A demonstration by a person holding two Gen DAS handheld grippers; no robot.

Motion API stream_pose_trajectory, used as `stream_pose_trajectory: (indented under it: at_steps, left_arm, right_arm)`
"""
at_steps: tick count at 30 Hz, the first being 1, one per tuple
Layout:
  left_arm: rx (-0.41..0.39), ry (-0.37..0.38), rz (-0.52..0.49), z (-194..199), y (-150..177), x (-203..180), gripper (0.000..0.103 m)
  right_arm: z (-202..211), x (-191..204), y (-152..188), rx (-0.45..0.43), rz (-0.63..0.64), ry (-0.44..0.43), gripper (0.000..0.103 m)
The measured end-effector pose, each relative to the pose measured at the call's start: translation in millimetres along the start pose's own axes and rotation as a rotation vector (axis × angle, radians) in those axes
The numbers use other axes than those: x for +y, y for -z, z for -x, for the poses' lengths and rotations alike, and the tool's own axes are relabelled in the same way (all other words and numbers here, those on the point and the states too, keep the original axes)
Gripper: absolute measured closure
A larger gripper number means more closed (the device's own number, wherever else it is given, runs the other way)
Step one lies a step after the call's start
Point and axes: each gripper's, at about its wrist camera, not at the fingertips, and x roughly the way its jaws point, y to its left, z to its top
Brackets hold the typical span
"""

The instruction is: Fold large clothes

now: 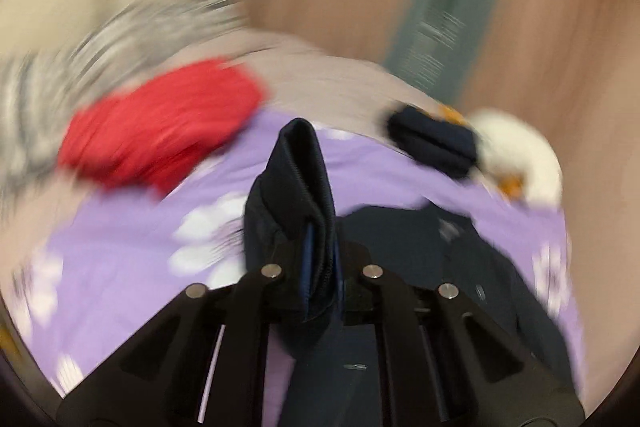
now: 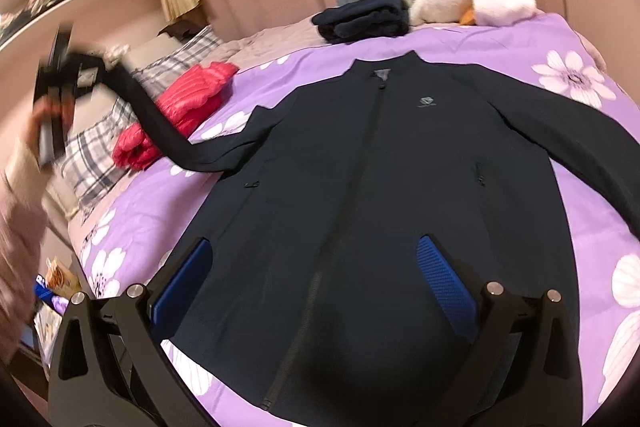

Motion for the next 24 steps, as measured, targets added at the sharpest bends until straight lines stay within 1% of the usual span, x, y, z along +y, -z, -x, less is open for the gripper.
stream_pose_trajectory:
  at_steps: [2, 3, 4, 5, 8, 9, 10, 11, 12, 13, 14, 15, 16, 19, 21, 22, 23, 24]
  left_arm:
    - [0.032, 0.049, -0.155, -13, -2, -73, 0.094]
    - [0.059, 0.088, -0.238, -23, 5, -119, 0.094]
    - [0.079, 0.116, -0.286, -31, 13, -147, 0.094]
    - [0.107, 0.147, -0.350, -44, 27, -185, 0.094]
    - [0.161, 0.164, -0.451, -71, 69, -244, 0.094]
    - [0.192, 0.166, -0.495, -87, 88, -267, 0.094]
    - [0.223, 0.166, -0.528, -101, 102, -282, 0.094]
    - [0.250, 0.167, -0.554, -111, 119, -297, 0.091]
    - [0.302, 0.173, -0.573, -130, 139, -310, 0.086]
    - [0.337, 0.175, -0.571, -142, 151, -317, 0.069]
    - [0.349, 0.168, -0.571, -144, 160, -318, 0.052]
    - [0.366, 0.157, -0.559, -153, 166, -316, 0.023]
    - [0.363, 0.167, -0.536, -156, 167, -310, 0.018]
    - [0.343, 0.242, -0.464, -144, 159, -275, 0.018]
    - [0.321, 0.293, -0.372, -132, 146, -236, 0.017]
    - [0.313, 0.305, -0.310, -132, 139, -213, 0.016]
    - [0.312, 0.301, -0.270, -133, 134, -195, 0.016]
    - [0.314, 0.286, -0.196, -133, 127, -159, 0.016]
  right_arm:
    - [4, -10, 1, -0.007, -0.024, 0.013, 0.001]
    - [6, -15, 1, -0.010, -0.034, 0.022, 0.001]
    - [9, -22, 2, -0.013, -0.046, 0.037, 0.001]
    - [12, -27, 2, -0.016, -0.055, 0.051, 0.001]
    - [21, -44, 5, -0.025, -0.080, 0.089, 0.001]
    - [24, -50, 7, -0.027, -0.090, 0.101, 0.001]
    - [28, -57, 9, -0.027, -0.102, 0.118, 0.001]
    - [30, -63, 11, -0.027, -0.114, 0.132, 0.001]
    - [32, -68, 13, -0.025, -0.124, 0.142, 0.001]
    - [33, -76, 16, -0.020, -0.143, 0.157, 0.001]
    - [34, -80, 17, -0.015, -0.156, 0.163, 0.001]
    - [34, -86, 19, -0.010, -0.173, 0.170, 0.001]
    - [35, -90, 21, -0.004, -0.186, 0.172, 0.001]
    - [31, -95, 22, 0.007, -0.199, 0.174, 0.001]
    - [27, -100, 21, 0.018, -0.207, 0.170, 0.001]
    - [24, -101, 20, 0.021, -0.212, 0.164, 0.001]
    - [20, -103, 16, 0.021, -0.219, 0.150, 0.001]
    - [16, -106, 13, 0.020, -0.225, 0.135, 0.001]
